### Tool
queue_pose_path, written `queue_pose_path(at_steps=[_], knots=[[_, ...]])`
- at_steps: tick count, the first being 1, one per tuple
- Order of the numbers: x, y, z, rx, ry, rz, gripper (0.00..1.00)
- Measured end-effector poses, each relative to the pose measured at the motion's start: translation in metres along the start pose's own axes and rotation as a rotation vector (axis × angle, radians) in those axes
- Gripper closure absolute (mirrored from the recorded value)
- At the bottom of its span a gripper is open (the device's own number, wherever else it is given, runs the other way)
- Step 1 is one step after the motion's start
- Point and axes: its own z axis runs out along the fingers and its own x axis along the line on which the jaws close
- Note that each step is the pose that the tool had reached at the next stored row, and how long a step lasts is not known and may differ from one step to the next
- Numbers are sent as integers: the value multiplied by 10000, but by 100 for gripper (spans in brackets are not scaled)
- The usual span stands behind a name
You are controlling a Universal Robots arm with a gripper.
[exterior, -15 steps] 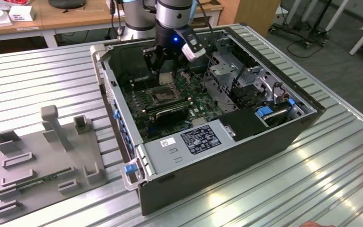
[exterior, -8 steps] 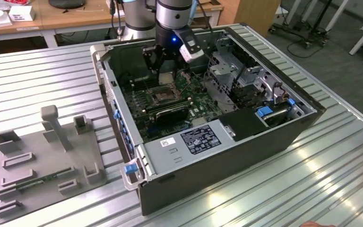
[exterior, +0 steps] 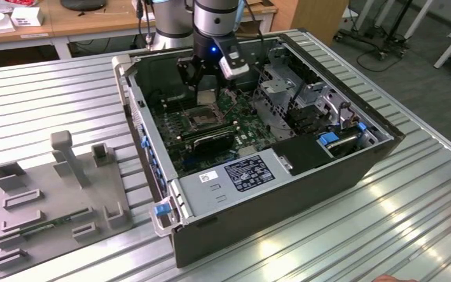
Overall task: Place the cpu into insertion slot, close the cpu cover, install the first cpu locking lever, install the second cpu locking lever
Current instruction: 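Place the cpu into insertion slot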
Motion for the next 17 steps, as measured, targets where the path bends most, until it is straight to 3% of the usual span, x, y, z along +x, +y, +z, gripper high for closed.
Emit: queue_pose_path(at_steps=[17], knots=[[0, -1, 15, -40, -214, 2817, 46]])
